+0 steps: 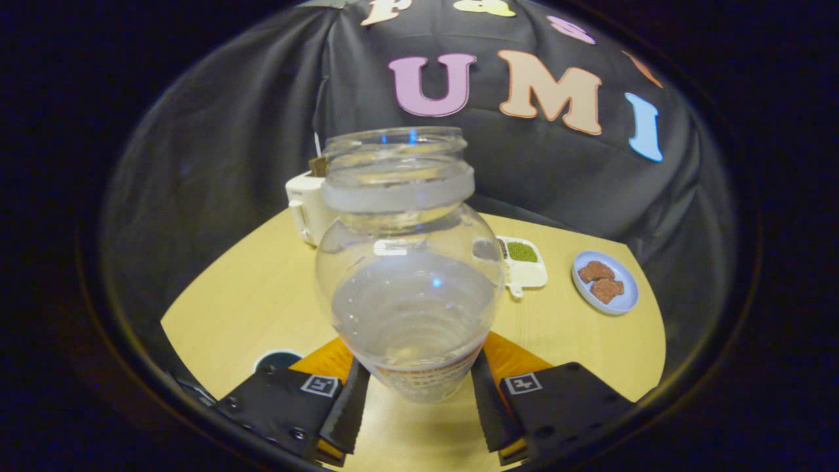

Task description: Take the bottle from table, then pour the juice into the cup, finally place the bottle on the coaster

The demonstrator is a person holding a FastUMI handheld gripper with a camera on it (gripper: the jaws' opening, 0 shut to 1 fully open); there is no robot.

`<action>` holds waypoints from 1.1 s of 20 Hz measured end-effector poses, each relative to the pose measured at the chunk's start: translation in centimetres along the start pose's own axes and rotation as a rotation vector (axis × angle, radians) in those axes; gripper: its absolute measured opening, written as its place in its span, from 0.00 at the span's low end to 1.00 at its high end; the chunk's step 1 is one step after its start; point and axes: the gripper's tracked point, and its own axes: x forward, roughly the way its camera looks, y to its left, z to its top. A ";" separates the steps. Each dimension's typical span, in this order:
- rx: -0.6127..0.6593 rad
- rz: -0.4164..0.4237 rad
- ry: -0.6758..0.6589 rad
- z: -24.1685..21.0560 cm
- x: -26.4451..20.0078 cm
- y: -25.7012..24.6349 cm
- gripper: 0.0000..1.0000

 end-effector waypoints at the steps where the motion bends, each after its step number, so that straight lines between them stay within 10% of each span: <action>1: 0.022 -0.001 -0.016 0.5 0.7 -0.3 0.76; 22: 0.035 -0.008 -0.016 -4.0 8.7 -1.9 0.79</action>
